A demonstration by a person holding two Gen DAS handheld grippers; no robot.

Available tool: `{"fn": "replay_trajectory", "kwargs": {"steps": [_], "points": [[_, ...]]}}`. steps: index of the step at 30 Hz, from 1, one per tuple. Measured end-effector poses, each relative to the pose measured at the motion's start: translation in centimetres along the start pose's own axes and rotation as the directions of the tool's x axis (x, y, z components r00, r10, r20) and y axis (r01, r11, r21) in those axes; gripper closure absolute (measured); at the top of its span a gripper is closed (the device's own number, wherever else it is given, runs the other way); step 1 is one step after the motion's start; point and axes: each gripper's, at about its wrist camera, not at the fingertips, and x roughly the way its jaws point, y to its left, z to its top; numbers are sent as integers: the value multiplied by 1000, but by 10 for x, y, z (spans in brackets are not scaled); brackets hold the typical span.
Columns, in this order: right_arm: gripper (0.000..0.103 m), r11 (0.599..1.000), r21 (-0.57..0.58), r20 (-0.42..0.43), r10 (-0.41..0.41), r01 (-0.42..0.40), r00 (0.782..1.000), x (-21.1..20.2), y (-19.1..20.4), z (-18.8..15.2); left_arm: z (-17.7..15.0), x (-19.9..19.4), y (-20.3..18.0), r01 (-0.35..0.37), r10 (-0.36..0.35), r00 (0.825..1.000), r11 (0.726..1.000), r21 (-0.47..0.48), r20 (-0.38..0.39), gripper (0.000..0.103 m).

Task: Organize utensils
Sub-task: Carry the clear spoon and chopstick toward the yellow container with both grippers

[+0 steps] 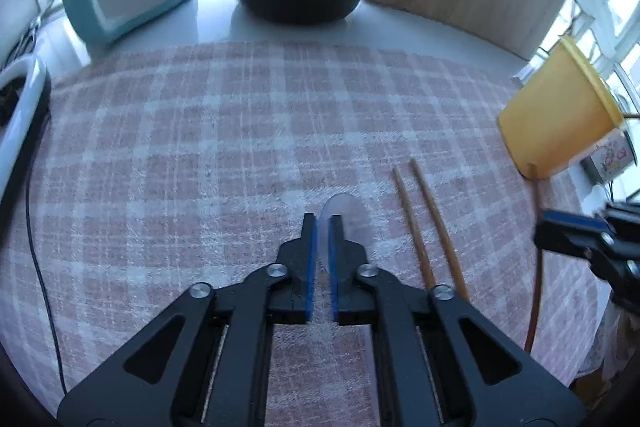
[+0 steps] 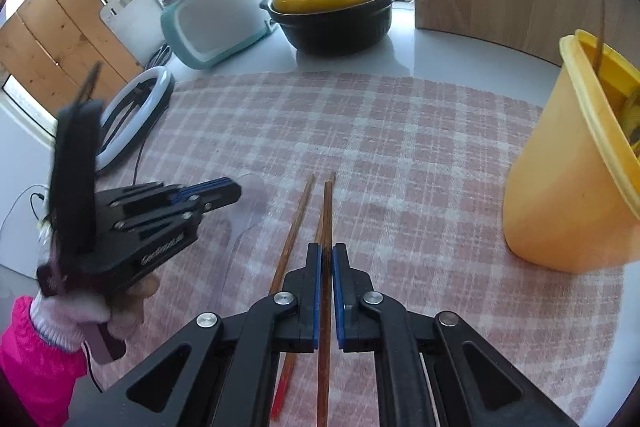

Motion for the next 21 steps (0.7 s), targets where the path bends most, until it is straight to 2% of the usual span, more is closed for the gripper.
{"fn": "replay_trajectory", "kwargs": {"steps": [1, 3, 5, 6, 7, 8, 13, 21], "points": [[100, 1000, -2, 4, 2, -2, 1000, -3, 0, -2, 1, 3, 1, 2, -2, 1000, 1000, -10, -13, 78], [100, 1000, -4, 7, 9, -9, 1000, -8, 0, -5, 2, 5, 0, 9, -9, 1000, 1000, -12, -12, 74], [100, 1000, -7, 9, 11, -11, 1000, -12, 0, -7, 3, 7, -6, -2, 2, 1000, 1000, 19, -4, 73], [100, 1000, -6, 10, 11, -11, 1000, -13, -1, -8, 3, 8, -8, -9, 9, 1000, 999, 35, 2, 75], [100, 1000, -4, 13, 11, -11, 1000, -15, -2, -9, 2, 9, -11, -19, 18, 1000, 998, 52, 10, 86], [100, 1000, -4, 16, 9, -9, 1000, -16, -3, -10, 2, 10, -14, -21, 20, 1000, 998, 65, 14, 91], [100, 1000, -1, 40, 2, -2, 999, -27, -5, -15, 1, 4, -18, 1, -4, 999, 998, 65, 41, 102], [100, 1000, -1, 121, 25, -25, 992, -67, -11, -27, 0, -37, -17, 43, -46, 992, 998, 35, 120, 102]]}}
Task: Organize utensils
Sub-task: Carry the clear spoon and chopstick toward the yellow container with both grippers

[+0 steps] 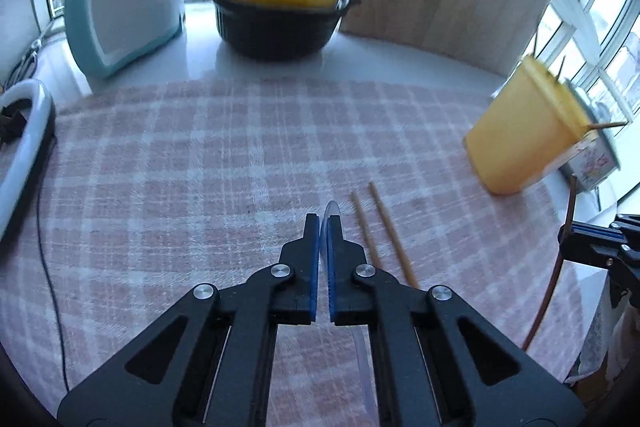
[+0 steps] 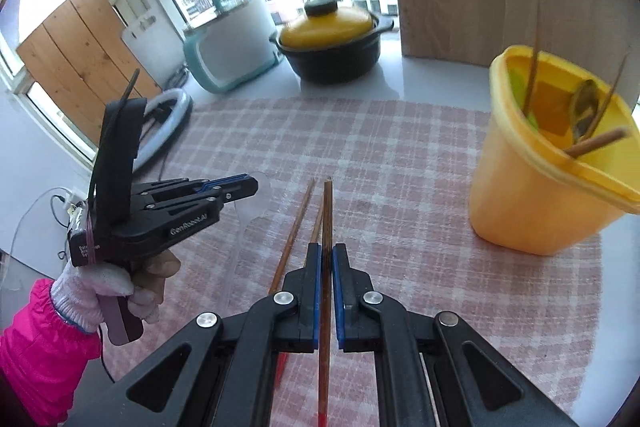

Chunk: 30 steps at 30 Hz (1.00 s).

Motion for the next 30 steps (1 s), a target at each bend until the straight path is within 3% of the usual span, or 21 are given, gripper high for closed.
{"fn": "replay_trajectory", "kwargs": {"steps": [10, 17, 30], "points": [[100, 998, 51, 127, 14, -21, 992, -63, -28, -4, 17, -60, -20, 70, -65, 986, 997, -24, 154, 102], [100, 993, 115, 233, 10, -38, 972, -104, -55, -4, 38, -86, -52, 96, -91, 960, 995, -5, 263, 102], [100, 985, 169, 361, -42, -21, 932, -178, -95, 0, 85, -80, -115, 128, -129, 928, 991, 25, 348, 102]]}}
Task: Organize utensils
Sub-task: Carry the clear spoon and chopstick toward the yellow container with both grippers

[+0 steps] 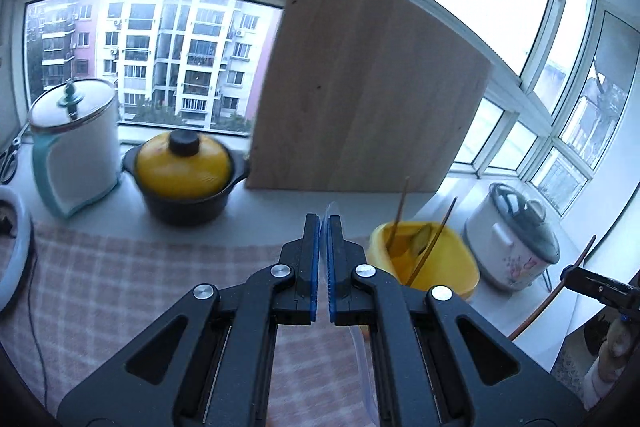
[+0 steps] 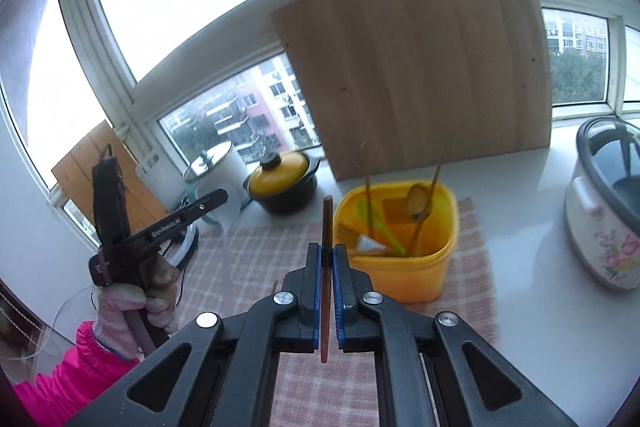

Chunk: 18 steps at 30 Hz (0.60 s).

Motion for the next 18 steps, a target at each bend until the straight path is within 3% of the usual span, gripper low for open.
{"fn": "replay_trajectory", "kwargs": {"steps": [18], "points": [[100, 999, -13, 121, -51, 53, 991, -29, -31, 57, 32, 62, -40, -27, 27, 998, 1000, -3, 48, 102]]}}
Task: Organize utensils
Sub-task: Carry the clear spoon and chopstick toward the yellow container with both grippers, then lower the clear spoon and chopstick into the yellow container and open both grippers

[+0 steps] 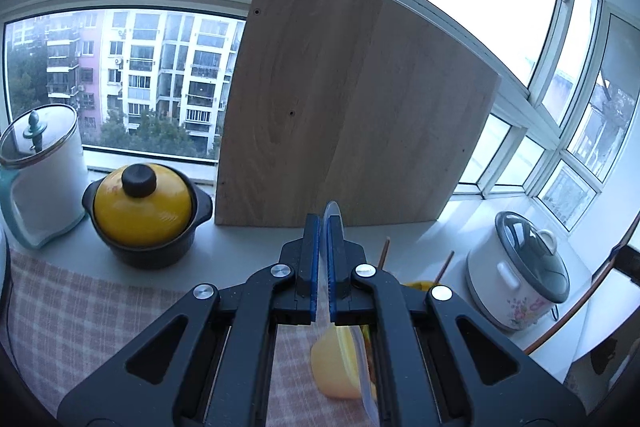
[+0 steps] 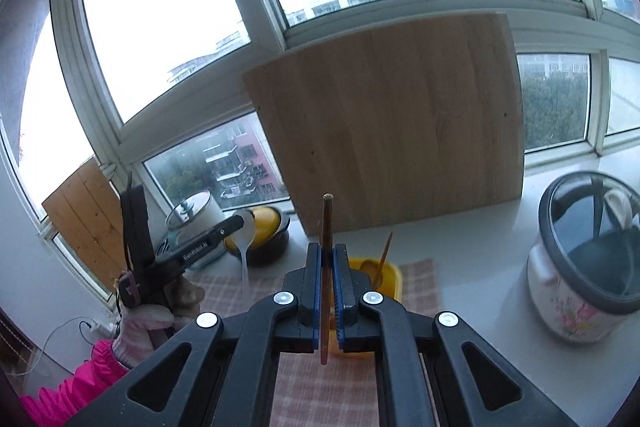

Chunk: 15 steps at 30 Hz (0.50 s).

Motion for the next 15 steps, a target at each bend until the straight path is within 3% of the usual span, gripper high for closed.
{"fn": "replay_trajectory", "kwargs": {"steps": [8, 15], "points": [[100, 1000, -12, 39, -8, 8, 999, 0, -5, 17, 1, 30, -10, -26, 26, 999, 1000, 4, 23, 102], [100, 999, 0, 15, -34, 34, 999, 22, -17, 18, -9, 49, -18, -48, 47, 998, 998, 32, 30, 102]]}}
